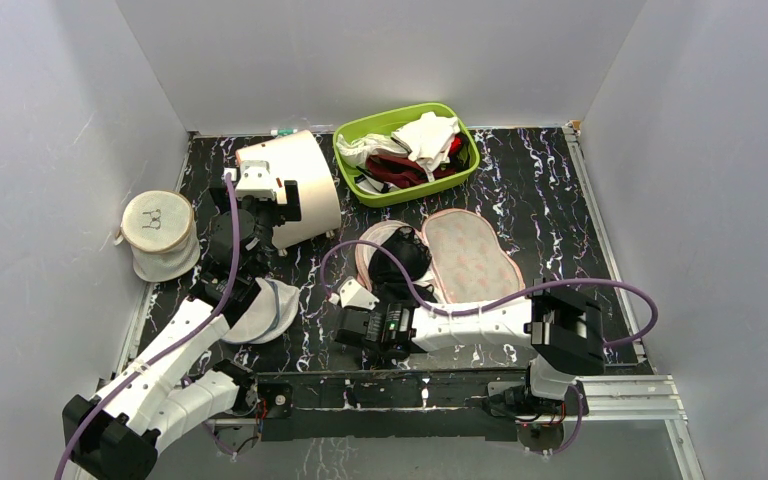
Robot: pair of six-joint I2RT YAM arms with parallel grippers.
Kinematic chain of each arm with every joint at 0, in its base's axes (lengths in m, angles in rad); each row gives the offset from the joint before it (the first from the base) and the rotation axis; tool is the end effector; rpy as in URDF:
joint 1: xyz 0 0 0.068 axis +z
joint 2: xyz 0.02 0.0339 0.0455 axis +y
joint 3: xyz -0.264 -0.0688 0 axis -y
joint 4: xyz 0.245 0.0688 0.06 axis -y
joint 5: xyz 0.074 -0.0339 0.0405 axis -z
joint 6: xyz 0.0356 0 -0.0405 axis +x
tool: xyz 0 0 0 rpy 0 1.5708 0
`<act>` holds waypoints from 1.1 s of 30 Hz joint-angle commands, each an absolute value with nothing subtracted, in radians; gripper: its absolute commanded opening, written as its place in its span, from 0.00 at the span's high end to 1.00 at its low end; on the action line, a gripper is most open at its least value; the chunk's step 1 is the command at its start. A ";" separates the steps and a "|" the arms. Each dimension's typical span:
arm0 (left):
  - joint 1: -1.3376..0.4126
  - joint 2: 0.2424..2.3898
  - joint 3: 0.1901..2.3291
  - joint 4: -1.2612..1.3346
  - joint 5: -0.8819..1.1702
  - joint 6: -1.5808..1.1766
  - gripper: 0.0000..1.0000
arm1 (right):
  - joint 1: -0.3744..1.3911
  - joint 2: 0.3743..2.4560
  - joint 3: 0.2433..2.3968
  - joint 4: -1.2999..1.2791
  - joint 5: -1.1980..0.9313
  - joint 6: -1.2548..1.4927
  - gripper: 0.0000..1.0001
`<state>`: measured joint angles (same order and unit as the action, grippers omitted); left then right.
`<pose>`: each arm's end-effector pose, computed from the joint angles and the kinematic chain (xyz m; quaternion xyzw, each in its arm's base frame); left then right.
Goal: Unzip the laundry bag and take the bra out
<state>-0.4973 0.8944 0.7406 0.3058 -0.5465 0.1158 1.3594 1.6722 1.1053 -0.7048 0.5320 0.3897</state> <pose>0.1927 -0.0836 0.3569 -0.0059 0.6598 0.0341 0.7507 0.0841 0.3056 0.1952 -0.4100 0.8624 -0.0564 0.2916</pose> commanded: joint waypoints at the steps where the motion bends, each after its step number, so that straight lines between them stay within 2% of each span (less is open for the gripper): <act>1: -0.494 0.885 0.776 0.324 -0.550 0.118 0.02 | 1.364 1.662 1.161 -0.713 0.594 0.362 0.62; 9: -0.494 0.881 0.776 0.324 -0.551 0.119 0.02 | 1.365 1.708 1.184 -0.711 0.571 0.356 0.73; 19: -0.494 0.879 0.776 0.323 -0.551 0.118 0.02 | 1.379 1.735 1.214 -0.792 0.662 0.394 0.76; 28: -0.495 0.881 0.776 0.322 -0.548 0.114 0.02 | 1.385 1.761 1.223 -0.809 0.672 0.400 0.85; 31: -0.494 0.881 0.776 0.322 -0.548 0.115 0.02 | 1.385 1.755 1.212 -0.805 0.673 0.404 0.85; 33: -0.494 0.882 0.776 0.322 -0.548 0.115 0.02 | 1.388 1.757 1.205 -0.808 0.674 0.408 0.78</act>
